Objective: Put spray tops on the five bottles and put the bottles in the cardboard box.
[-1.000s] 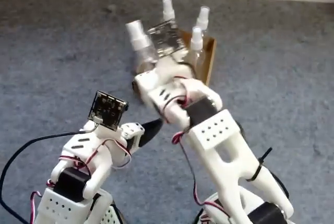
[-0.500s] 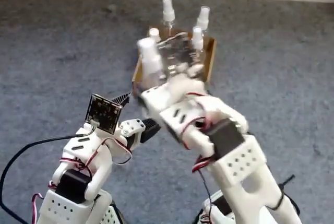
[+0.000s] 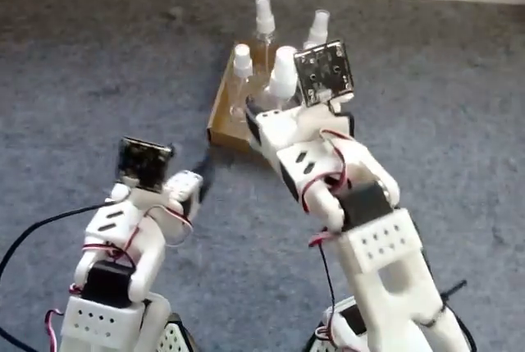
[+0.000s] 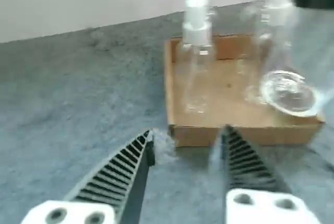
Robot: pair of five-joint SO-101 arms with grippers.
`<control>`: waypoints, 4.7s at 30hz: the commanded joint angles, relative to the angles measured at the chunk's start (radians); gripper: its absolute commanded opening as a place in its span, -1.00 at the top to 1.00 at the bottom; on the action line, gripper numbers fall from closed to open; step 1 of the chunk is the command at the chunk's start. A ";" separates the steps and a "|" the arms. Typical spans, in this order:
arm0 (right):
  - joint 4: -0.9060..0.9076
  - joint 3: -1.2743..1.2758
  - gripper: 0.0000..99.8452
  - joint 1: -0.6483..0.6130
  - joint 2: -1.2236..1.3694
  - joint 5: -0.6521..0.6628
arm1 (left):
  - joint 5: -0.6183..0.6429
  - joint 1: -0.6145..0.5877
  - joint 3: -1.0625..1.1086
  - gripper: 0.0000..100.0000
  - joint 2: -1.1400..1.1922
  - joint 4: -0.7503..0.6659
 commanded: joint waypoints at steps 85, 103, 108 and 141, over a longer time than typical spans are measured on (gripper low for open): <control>-0.685 0.074 0.77 0.027 0.670 0.123 | -0.002 -0.070 -0.002 0.98 -0.007 -0.021; -0.679 0.111 0.56 0.007 0.661 0.124 | -0.003 -0.070 0.001 0.98 0.001 -0.043; -0.679 0.105 0.56 0.005 0.659 0.124 | -0.003 -0.070 0.001 0.98 0.001 -0.043; -0.628 0.140 0.39 0.010 0.532 0.129 | -0.003 -0.070 0.001 0.98 0.002 -0.043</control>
